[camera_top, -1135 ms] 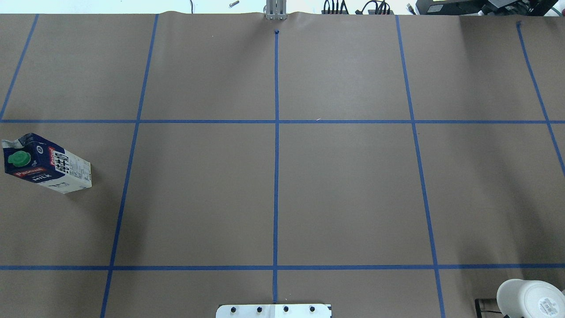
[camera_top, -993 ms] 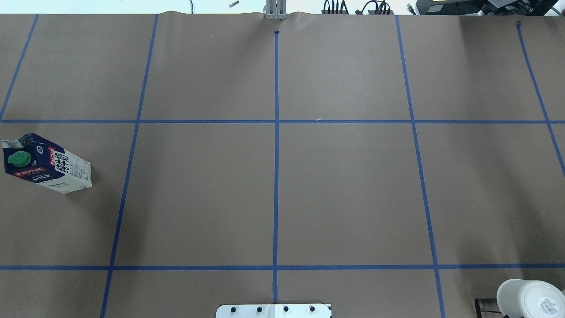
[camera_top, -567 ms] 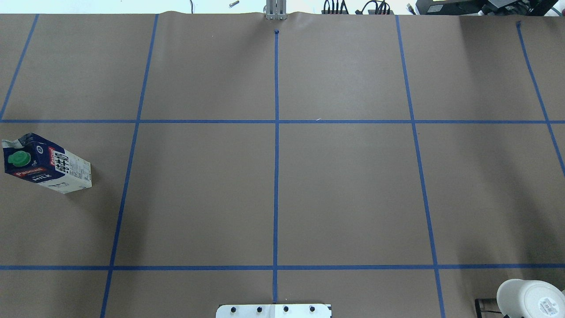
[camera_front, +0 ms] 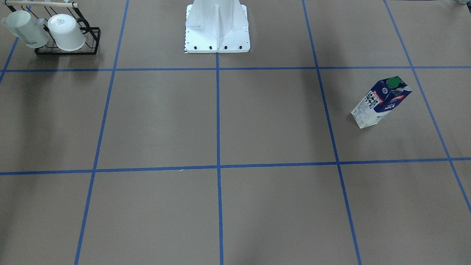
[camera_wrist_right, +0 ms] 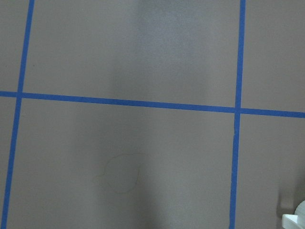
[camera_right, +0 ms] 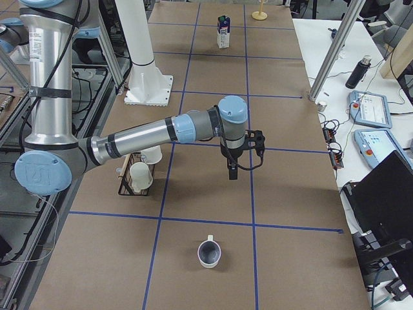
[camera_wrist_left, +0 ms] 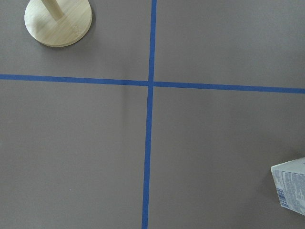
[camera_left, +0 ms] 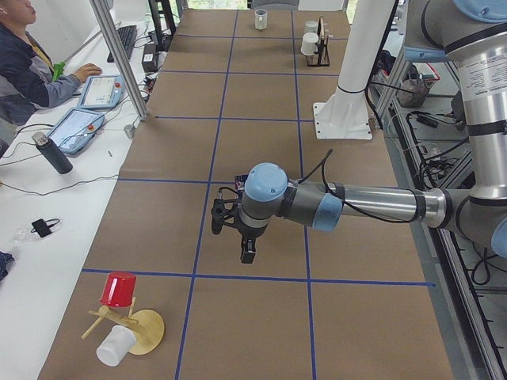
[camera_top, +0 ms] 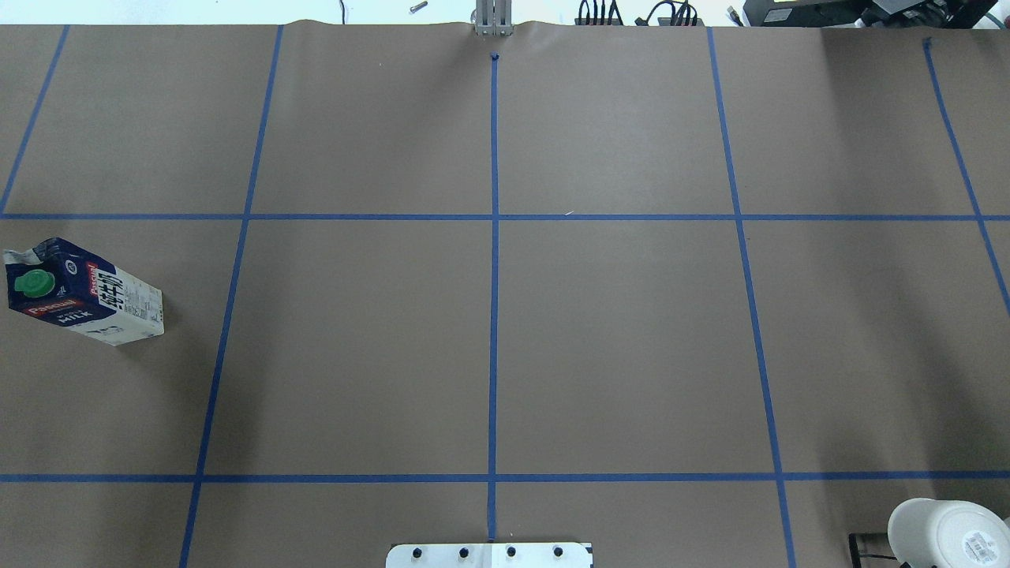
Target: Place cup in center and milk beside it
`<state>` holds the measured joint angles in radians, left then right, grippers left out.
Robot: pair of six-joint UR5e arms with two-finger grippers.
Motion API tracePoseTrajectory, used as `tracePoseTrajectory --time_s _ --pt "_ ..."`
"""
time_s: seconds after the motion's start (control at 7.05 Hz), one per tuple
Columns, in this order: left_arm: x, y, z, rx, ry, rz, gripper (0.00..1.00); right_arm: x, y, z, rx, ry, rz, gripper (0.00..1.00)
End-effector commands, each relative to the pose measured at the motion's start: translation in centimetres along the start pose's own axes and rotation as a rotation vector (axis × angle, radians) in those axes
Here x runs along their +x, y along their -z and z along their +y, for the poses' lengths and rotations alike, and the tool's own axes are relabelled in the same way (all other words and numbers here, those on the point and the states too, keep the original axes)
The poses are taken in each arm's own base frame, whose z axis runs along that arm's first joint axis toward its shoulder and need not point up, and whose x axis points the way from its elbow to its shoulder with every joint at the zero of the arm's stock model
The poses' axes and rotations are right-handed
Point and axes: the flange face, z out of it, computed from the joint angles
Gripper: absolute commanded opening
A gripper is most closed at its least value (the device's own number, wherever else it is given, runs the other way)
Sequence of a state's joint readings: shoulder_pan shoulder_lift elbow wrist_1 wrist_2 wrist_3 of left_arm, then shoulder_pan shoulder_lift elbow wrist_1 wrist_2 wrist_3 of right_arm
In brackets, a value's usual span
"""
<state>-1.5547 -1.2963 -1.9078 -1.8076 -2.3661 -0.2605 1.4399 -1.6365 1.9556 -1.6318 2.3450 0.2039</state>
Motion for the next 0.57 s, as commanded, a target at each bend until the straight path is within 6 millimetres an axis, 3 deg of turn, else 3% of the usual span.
tracePoseTrajectory --time_s 0.0,0.28,0.43 --pt "0.8 -0.7 -0.4 -0.013 -0.015 -0.004 0.98 0.3 -0.1 0.7 -0.004 0.003 0.005 1.00" --pt "2.3 -0.7 -1.9 -0.009 -0.018 0.003 0.98 0.9 -0.6 0.7 -0.015 -0.004 0.011 1.00" --pt "3.0 -1.7 -2.1 -0.030 -0.018 0.002 0.98 2.3 -0.1 1.2 -0.013 -0.020 0.015 1.00"
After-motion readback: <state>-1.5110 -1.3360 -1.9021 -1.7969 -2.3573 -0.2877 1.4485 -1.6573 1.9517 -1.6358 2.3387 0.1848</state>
